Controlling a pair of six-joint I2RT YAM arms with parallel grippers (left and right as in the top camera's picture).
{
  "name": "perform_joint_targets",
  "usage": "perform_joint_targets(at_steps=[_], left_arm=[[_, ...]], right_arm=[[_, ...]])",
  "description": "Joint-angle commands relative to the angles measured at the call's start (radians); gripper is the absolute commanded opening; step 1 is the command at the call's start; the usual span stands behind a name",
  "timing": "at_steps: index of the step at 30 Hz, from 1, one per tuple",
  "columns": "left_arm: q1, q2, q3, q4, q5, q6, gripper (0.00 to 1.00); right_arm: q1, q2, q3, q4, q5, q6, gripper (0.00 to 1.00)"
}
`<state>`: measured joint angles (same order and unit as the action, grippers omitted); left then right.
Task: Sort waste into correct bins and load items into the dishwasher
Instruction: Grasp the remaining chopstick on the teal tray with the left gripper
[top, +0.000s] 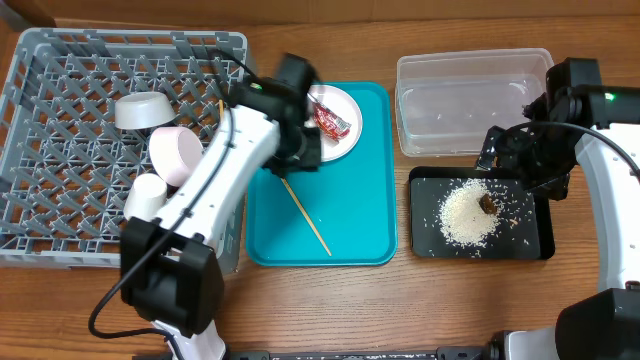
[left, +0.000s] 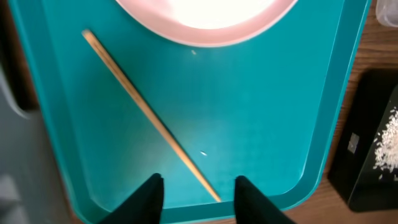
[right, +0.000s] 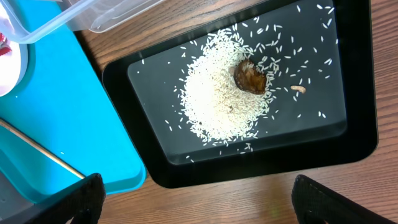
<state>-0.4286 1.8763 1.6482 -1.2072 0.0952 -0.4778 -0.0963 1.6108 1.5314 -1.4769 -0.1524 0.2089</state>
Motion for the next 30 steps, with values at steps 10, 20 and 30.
perform_joint_targets(at_steps=[10, 20, 30], left_arm=[[-0.062, 0.022, -0.315, 0.191, -0.076, -0.532, 0.61], [-0.048, 0.022, -0.500, 0.430, -0.092, -0.481, 0.63], [-0.048, 0.022, -0.506, 0.426, -0.095, -0.487, 0.13]], right_arm=[[0.002, -0.031, 0.028, 0.005, 0.006, -0.004, 0.98], [0.002, -0.031, 0.028, 0.001, 0.006, -0.004, 0.98], [0.002, -0.031, 0.028, 0.001, 0.006, -0.004, 0.98]])
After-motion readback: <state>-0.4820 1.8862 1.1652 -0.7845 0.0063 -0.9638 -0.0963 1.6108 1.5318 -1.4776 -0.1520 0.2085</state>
